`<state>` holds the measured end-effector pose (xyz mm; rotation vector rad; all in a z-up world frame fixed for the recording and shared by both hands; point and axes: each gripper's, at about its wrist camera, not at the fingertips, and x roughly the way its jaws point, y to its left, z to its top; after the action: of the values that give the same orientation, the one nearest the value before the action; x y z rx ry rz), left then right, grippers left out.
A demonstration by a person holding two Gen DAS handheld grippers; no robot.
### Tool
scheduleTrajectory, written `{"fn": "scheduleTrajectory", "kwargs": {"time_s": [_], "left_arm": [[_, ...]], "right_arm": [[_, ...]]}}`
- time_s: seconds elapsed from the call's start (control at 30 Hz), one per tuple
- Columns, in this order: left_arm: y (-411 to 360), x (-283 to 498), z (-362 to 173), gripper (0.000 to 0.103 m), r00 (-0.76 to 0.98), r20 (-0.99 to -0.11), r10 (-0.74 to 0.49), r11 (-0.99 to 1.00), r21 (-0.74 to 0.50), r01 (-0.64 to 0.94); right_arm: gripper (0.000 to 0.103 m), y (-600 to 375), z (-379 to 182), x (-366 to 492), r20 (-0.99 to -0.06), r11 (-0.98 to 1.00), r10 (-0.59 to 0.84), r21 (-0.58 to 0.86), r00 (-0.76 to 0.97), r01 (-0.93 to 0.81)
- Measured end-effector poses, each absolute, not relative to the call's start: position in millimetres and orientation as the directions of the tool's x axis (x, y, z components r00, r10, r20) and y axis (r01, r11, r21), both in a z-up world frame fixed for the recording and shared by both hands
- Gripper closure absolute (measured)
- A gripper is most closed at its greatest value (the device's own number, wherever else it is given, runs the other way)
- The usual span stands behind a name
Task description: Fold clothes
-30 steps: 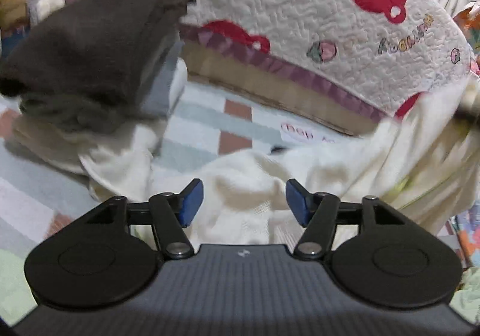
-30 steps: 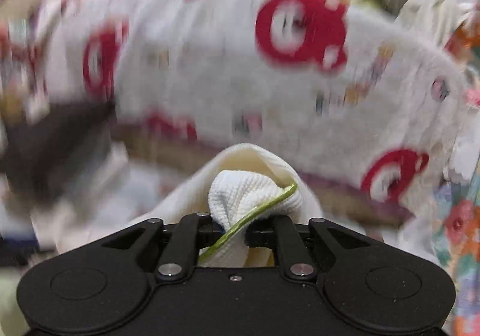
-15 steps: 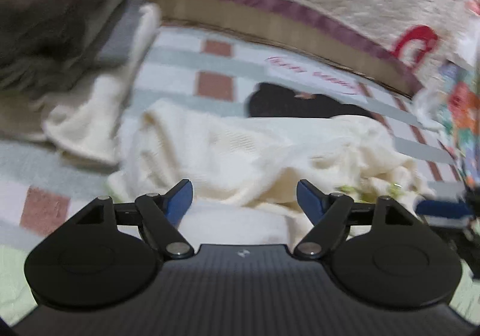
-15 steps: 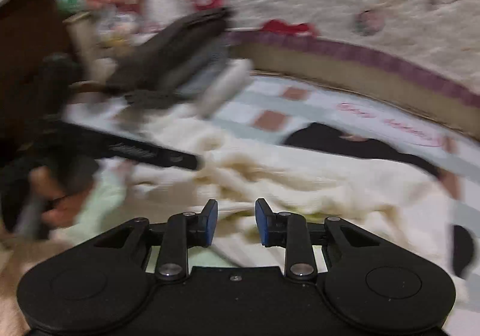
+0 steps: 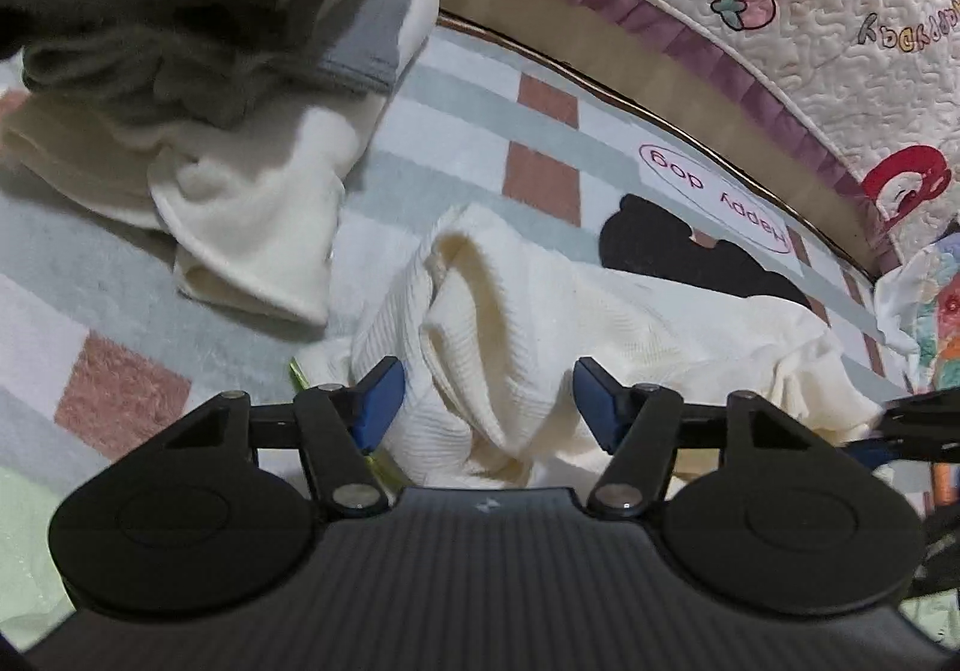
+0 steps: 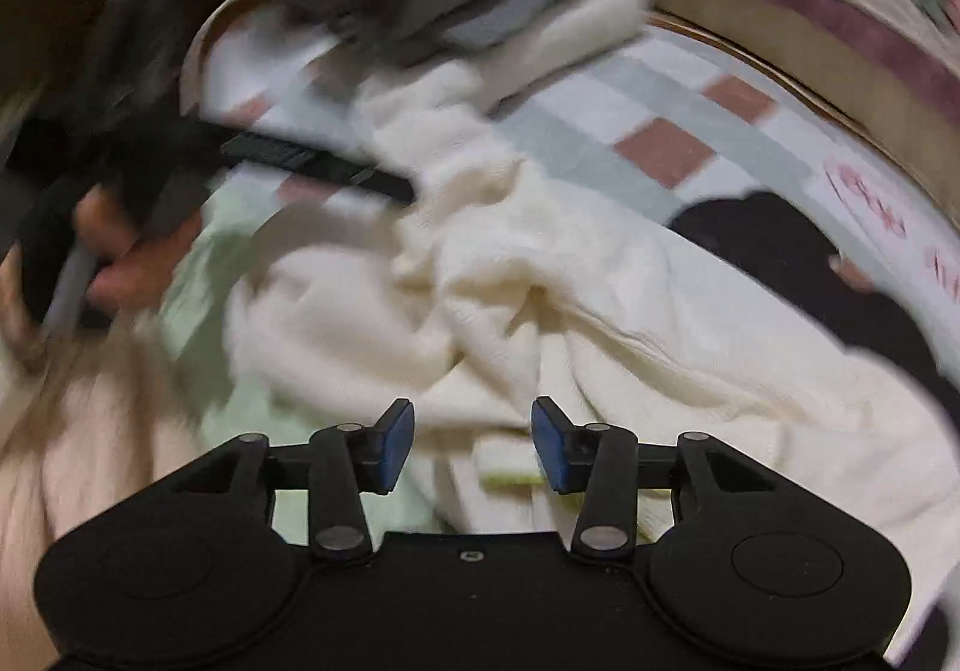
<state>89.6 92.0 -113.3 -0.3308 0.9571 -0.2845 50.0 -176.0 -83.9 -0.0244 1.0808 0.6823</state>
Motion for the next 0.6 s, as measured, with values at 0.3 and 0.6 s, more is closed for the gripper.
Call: {"fn": "scheduleTrajectory", "kwargs": {"time_s": [0.3,0.6], "left_arm": [[91,90,-110,0.042,0.587,-0.743,-0.320,0.939,-0.331,0.093],[89,88,-100,0.038,0.608,-0.670,-0.426,0.891,-0.427,0.154]], "right_arm": [[0.097,-175,-101,59,-0.716,0.830,0.540,0.364,0.443,-0.423],[0.098,-254,13,66,-0.566,0.959,0.283,0.156,0.774,-0.237]]}}
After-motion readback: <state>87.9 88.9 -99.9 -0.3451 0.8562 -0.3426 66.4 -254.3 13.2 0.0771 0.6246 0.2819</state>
